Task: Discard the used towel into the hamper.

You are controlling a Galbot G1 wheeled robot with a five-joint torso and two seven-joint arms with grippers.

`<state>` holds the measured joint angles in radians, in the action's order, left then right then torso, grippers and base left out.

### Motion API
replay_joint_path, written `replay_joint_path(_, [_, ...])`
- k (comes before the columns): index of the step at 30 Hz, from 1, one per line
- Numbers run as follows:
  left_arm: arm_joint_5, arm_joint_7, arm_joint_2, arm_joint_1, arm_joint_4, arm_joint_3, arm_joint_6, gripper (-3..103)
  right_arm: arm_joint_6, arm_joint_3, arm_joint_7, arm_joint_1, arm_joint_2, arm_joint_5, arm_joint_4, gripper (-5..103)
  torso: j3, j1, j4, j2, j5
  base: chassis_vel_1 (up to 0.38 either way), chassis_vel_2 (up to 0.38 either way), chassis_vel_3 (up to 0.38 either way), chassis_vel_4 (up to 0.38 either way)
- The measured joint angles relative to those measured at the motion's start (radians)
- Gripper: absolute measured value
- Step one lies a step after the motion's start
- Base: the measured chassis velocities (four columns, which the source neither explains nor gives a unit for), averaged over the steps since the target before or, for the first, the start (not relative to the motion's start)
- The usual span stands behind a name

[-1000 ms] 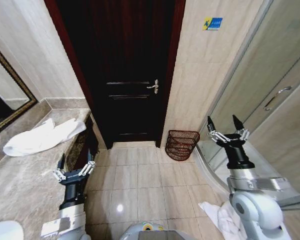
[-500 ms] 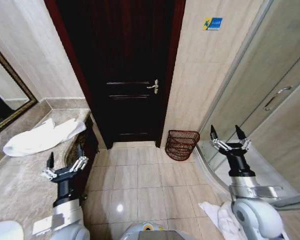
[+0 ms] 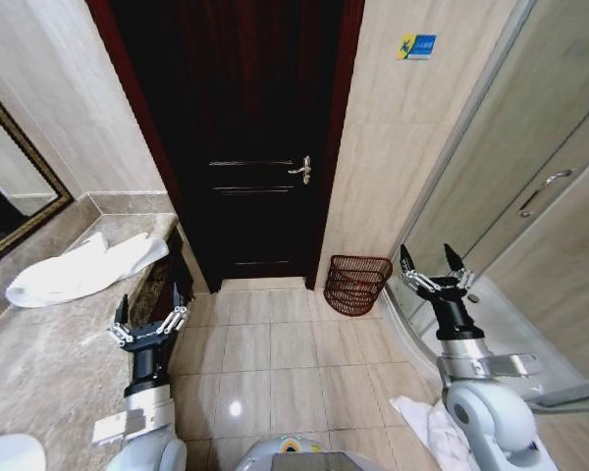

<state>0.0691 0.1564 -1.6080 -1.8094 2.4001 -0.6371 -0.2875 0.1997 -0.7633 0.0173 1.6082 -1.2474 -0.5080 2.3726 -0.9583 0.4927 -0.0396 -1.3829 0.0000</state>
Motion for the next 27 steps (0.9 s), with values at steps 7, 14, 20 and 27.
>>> replay_joint_path(7, [0.004,0.002,0.0,0.002,0.008,-0.004,0.002,94,-0.002,-0.01,0.004,0.002,0.007,0.006,0.0,100,0.0,0.001,-0.0001,0.0,0.0,-0.113,0.12,0.129,-0.131])
replay_joint_path(14, [0.006,0.004,0.0,-0.001,0.017,-0.007,0.002,94,0.004,-0.002,0.012,0.009,-0.007,0.027,0.008,100,0.0,0.001,0.0001,0.0,-0.0001,-0.122,0.114,0.143,-0.118])
replay_joint_path(20, [0.004,0.034,0.0,-0.002,0.024,-0.012,0.012,94,0.036,-0.002,0.01,0.007,-0.006,0.05,0.004,100,0.0,0.0,0.0,0.0,-0.0001,-0.059,0.068,0.064,-0.076])
replay_joint_path(27, [-0.019,0.068,0.0,-0.004,0.046,-0.024,0.021,96,0.045,0.001,0.011,-0.008,-0.004,0.051,-0.025,100,0.0,0.0,0.0001,0.0,0.0,-0.005,0.008,0.006,-0.007])
